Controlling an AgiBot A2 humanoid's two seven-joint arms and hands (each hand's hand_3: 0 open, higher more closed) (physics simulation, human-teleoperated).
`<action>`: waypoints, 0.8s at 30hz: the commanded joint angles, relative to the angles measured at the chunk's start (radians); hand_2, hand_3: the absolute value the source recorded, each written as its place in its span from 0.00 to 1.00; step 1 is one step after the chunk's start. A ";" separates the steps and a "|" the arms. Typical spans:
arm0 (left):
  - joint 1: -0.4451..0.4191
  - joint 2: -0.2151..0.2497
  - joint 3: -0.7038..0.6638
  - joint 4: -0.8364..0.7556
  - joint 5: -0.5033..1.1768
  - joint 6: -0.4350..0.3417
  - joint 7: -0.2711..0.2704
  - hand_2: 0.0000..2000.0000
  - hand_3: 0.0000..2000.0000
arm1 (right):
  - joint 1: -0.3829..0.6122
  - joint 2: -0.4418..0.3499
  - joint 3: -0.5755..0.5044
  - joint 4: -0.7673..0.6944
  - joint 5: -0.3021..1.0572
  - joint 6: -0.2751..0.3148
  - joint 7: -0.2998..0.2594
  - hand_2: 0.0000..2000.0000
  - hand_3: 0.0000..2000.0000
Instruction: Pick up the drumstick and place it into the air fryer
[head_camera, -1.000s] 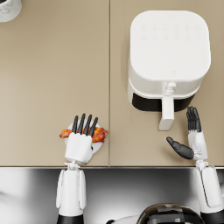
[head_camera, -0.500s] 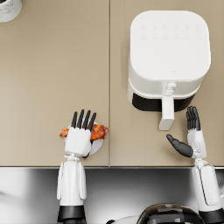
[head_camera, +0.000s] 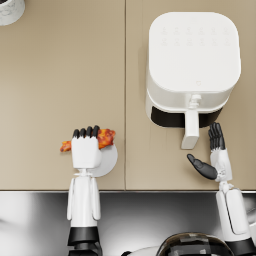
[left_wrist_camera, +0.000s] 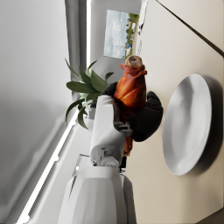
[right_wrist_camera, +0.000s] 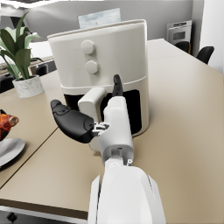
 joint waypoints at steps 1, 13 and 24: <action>0.010 0.002 0.005 -0.195 0.000 0.000 0.007 1.00 1.00 | 0.030 -0.011 0.014 -0.095 0.000 0.000 0.000 0.00 0.00; 0.125 0.043 0.068 -0.397 -0.001 -0.007 0.024 1.00 1.00 | 0.102 -0.052 0.069 -0.331 0.000 0.000 0.000 0.00 0.00; 0.138 0.060 0.075 -0.395 -0.001 -0.015 0.024 1.00 1.00 | 0.156 -0.073 0.169 -0.353 0.004 -0.100 -0.001 1.00 0.49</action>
